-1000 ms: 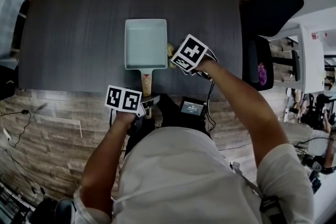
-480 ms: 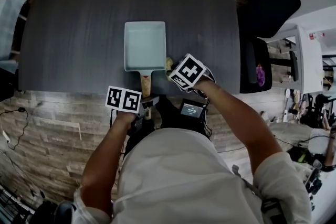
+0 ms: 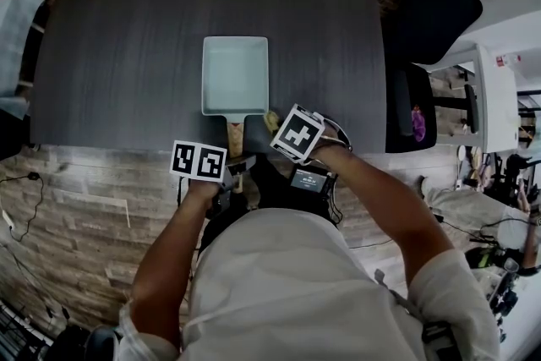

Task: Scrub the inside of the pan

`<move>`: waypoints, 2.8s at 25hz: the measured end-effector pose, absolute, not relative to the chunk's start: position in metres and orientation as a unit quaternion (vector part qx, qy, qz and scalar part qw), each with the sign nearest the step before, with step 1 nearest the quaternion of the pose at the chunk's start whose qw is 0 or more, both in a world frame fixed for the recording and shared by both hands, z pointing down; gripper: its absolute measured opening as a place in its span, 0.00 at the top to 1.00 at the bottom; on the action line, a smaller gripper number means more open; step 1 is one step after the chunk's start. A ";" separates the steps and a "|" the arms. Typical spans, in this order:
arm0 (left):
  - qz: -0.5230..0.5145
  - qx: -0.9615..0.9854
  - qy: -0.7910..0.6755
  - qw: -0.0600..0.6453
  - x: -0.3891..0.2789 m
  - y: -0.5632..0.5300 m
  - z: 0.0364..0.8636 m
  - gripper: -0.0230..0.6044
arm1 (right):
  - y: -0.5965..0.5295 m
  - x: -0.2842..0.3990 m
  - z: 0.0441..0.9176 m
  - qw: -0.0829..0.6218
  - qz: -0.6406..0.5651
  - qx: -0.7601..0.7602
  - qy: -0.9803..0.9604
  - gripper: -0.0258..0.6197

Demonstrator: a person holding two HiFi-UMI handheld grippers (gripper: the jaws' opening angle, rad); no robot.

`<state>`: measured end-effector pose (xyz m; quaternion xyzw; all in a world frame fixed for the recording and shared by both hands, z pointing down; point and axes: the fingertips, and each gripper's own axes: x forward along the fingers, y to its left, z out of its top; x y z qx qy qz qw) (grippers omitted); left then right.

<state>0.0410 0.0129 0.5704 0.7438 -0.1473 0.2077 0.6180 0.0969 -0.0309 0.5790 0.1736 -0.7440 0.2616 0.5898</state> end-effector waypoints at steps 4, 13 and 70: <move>0.202 0.744 -0.150 0.619 0.041 0.011 0.570 0.85 | -0.020 0.094 0.578 0.620 0.219 0.137 -0.741 0.89; 0.209 0.744 -0.140 0.619 0.043 0.015 0.568 0.85 | -0.045 0.081 0.581 0.658 0.164 0.111 -0.727 0.89; 0.411 0.753 0.064 0.510 -0.027 0.081 0.572 0.85 | -0.191 0.108 0.558 0.468 0.455 0.075 -0.754 0.89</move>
